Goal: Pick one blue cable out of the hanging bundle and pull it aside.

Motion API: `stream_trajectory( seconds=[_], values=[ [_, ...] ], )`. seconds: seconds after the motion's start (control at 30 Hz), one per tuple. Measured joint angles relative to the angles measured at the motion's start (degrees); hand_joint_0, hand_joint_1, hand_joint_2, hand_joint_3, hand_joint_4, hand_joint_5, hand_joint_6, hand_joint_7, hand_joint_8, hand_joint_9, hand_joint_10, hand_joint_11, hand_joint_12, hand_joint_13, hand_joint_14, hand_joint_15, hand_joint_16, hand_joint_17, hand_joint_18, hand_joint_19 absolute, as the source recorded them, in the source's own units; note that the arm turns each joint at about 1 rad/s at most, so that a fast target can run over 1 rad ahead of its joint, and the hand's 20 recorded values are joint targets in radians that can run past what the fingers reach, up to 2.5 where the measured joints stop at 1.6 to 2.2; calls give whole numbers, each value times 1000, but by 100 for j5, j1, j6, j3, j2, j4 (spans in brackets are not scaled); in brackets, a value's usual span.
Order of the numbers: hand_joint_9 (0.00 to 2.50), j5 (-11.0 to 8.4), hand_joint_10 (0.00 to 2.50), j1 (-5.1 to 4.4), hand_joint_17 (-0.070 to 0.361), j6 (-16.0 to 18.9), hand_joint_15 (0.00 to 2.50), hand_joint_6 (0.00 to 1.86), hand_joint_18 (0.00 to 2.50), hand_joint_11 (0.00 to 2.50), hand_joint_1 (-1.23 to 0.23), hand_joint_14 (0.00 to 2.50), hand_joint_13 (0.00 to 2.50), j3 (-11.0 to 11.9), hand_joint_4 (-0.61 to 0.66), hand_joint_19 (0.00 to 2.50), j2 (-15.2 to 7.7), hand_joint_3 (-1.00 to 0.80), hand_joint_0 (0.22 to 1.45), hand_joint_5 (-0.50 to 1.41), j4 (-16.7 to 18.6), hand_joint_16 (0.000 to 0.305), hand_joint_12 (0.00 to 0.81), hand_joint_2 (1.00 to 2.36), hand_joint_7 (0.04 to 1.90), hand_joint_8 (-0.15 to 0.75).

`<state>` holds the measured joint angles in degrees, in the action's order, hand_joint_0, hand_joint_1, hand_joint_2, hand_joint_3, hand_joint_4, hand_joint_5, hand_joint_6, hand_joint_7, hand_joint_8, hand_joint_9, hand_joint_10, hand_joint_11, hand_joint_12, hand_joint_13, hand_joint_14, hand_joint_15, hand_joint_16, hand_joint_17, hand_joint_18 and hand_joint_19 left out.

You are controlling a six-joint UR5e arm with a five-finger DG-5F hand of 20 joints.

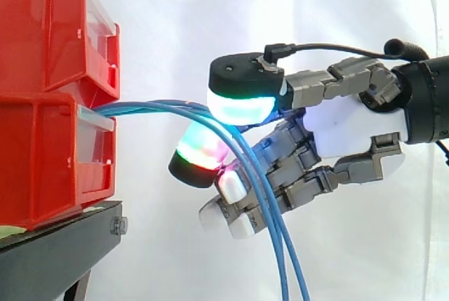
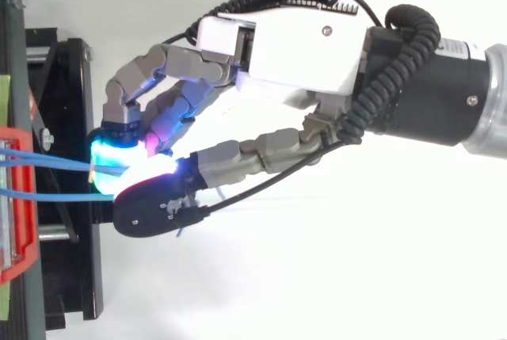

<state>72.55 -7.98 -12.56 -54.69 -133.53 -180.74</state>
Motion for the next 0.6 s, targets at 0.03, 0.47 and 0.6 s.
stream_trajectory(
  seconds=[0.03, 0.47, 0.6],
  values=[
    [889, -1, 17, 0, 94, 16, 366, 976, 515, 558, -861, 15, 639, -1, -85, 380, 0, -196, 697, -150, 1, 42, 272, 1023, 905, 247],
    [990, -9, 20, -19, 91, 180, 378, 976, 659, 602, -873, 16, 725, -1, -99, 393, 2, -500, 716, -144, 4, 40, 255, 1000, 1038, 219],
    [1064, -5, 18, -19, 90, 183, 379, 940, 639, 590, -735, 17, 712, -2, -39, 428, 2, -500, 598, -114, 4, 40, 264, 1000, 928, 208]
  ],
)
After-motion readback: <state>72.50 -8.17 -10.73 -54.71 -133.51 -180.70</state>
